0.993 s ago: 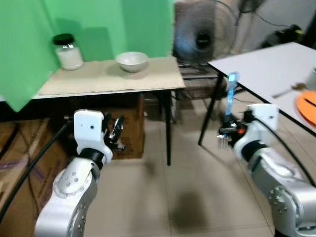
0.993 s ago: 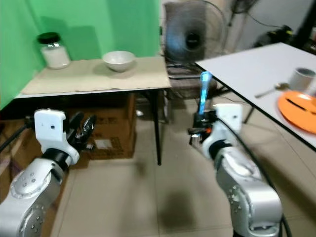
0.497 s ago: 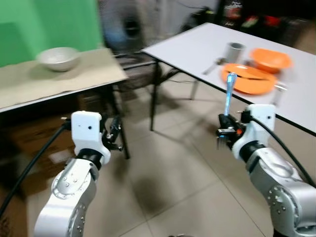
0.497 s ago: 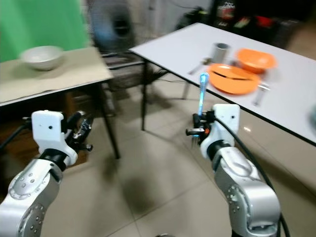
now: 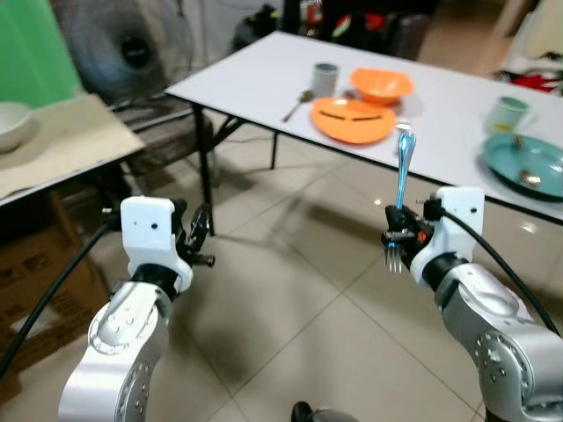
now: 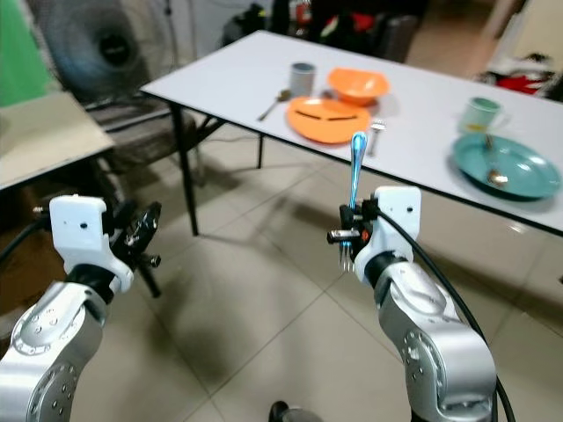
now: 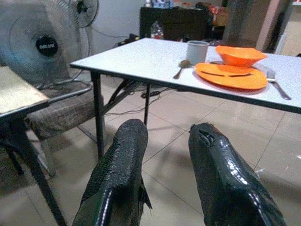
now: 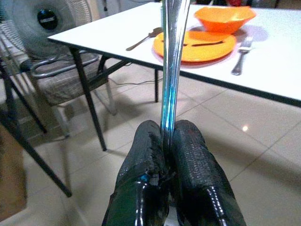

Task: Setting the table

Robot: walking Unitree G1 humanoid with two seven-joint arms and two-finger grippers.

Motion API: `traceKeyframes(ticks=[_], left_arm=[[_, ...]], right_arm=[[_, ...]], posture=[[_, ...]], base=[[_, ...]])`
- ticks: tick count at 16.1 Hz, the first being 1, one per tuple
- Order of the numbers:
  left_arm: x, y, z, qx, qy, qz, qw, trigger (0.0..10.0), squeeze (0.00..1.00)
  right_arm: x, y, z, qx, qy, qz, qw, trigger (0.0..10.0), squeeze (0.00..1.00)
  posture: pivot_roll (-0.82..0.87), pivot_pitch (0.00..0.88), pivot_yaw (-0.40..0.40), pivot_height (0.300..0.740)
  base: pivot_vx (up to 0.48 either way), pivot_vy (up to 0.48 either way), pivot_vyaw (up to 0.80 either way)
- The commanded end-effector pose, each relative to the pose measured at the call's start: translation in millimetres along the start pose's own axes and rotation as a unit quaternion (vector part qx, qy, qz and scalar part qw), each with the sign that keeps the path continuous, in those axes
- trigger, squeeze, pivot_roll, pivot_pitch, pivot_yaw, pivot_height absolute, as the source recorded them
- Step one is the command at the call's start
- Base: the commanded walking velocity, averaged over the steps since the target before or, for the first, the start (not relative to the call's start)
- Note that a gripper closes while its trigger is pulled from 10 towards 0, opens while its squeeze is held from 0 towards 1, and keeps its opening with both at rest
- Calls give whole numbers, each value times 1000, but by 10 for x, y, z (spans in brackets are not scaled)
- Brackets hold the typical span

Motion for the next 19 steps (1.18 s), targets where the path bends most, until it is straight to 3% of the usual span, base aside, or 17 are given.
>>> traceKeyframes(ticks=[1,5,11,15,19], left_arm=[[0,10,5,2,-1,1,1000,10000,0],[4,8,-9,6,4,-1,1000,10000,0],[40,14,-41,15,14,-5,1000,10000,0],[77,-30,-47,44,18,-19,999,10000,0],[88,-38,-41,22,17,-20,999,10000,0]], right_arm=[[-8,-3,9,-6,0,-2,1000,10000,0],[-12,32,-5,1,3,5,1000,10000,0],[-51,33,-38,10,12,-3,1000,10000,0],[-82,-6,-69,21,20,-24,999,10000,0],[-98,-42,-89,28,25,-37,999,10000,0]], posture=[[-91,0,-15,740],[-92,0,-13,740],[-108,0,2,740],[-116,0,14,740],[-122,0,23,740]], base=[[0,0,0],[0,0,0],[0,394,-760],[0,-235,-291],[0,-235,0]])
Point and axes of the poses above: a point about 5 cm out from each wrist's last joint towards the gripper, its own x axis pointing out of the wrist towards the gripper, its own z axis along the axis of the wrist's last joint, y = z × x, the point moved 5 cm from there along x, pointing out of the wrist towards the gripper, and after that the axes turned 12 degrees about -x, right-handed, at the moved point
